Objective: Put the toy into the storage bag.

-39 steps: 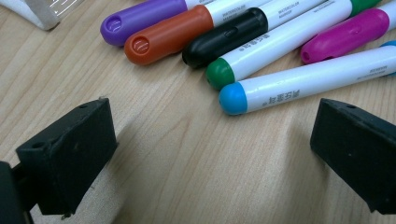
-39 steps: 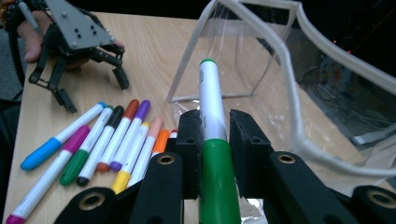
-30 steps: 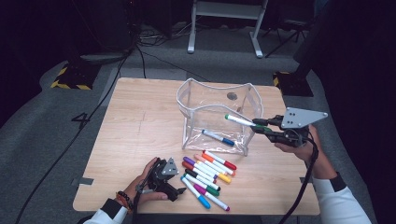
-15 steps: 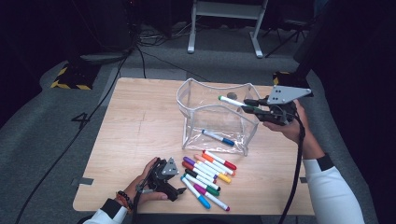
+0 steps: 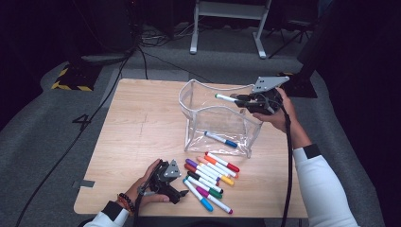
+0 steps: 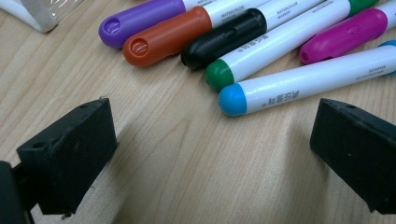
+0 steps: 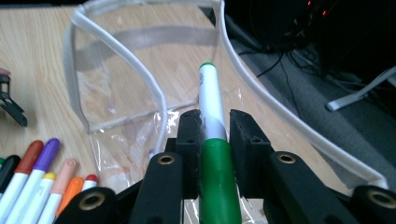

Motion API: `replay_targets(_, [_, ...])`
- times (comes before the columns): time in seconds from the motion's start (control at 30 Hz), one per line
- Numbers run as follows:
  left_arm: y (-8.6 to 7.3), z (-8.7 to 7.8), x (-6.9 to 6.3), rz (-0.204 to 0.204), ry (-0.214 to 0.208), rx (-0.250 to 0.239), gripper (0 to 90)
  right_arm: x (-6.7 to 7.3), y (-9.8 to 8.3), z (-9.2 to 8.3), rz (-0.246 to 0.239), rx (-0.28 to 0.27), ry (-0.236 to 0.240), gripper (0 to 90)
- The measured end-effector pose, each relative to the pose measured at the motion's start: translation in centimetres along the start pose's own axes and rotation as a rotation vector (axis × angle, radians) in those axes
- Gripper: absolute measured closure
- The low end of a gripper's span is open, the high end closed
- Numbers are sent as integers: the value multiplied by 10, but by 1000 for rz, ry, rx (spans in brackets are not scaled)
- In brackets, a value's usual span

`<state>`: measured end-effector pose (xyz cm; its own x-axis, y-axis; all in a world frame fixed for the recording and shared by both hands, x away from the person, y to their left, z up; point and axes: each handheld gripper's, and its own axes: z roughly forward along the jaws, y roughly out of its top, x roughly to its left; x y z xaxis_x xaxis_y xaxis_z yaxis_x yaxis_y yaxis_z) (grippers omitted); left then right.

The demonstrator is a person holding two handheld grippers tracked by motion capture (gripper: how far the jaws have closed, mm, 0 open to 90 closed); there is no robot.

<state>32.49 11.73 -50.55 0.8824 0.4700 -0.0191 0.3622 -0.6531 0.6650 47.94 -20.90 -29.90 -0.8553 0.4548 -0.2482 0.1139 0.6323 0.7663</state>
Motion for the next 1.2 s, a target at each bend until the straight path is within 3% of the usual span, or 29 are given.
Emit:
replay_targets(0.3, [0,0,0,2,0,2,7,-11,-8,22,39,108,52,746])
replay_targets(0.53, [0,0,0,5,-2,2,8,-4,-11,30,5,196,166,746])
replay_targets(0.73, [0,0,0,8,-7,-1,18,3,-13,32,-12,227,276,744])
replay_targets(0.87, [0,0,-1,9,-8,-4,18,6,-13,32,-17,233,264,736])
replay_targets(1.0, [0,0,-1,14,-11,-4,31,7,-13,31,-2,225,218,679])
replay_targets(1.2, [0,0,-1,13,-11,-5,31,2,-16,22,62,167,130,572])
